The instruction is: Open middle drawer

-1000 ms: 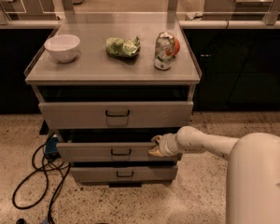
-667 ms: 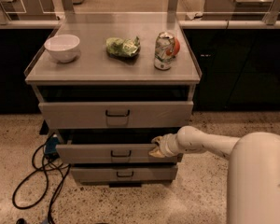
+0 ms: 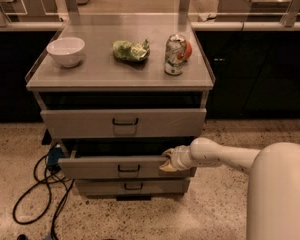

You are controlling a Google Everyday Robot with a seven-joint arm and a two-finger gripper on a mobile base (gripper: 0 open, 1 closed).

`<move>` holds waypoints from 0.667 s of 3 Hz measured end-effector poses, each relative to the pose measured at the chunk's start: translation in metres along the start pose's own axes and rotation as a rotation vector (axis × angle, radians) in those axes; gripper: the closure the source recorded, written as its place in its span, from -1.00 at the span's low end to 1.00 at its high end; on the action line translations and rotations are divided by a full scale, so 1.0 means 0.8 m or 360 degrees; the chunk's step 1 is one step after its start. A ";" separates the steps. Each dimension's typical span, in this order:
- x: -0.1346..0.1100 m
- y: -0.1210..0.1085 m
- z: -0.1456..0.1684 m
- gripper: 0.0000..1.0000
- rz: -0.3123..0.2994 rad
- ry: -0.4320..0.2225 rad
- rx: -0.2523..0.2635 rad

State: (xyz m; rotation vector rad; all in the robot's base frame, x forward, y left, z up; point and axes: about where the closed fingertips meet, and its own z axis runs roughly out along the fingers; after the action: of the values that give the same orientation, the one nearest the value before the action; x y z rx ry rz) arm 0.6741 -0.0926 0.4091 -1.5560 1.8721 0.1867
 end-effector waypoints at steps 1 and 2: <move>-0.002 -0.001 -0.003 1.00 0.0000 0.0000 0.0000; 0.011 0.022 -0.009 1.00 -0.0006 0.0016 0.0016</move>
Offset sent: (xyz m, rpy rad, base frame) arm -0.3216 -0.1041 -0.1395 -0.1828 -0.1245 -0.0993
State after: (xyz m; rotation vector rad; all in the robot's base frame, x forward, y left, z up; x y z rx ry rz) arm 0.6543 -0.0988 0.4040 -1.5566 1.8748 0.1678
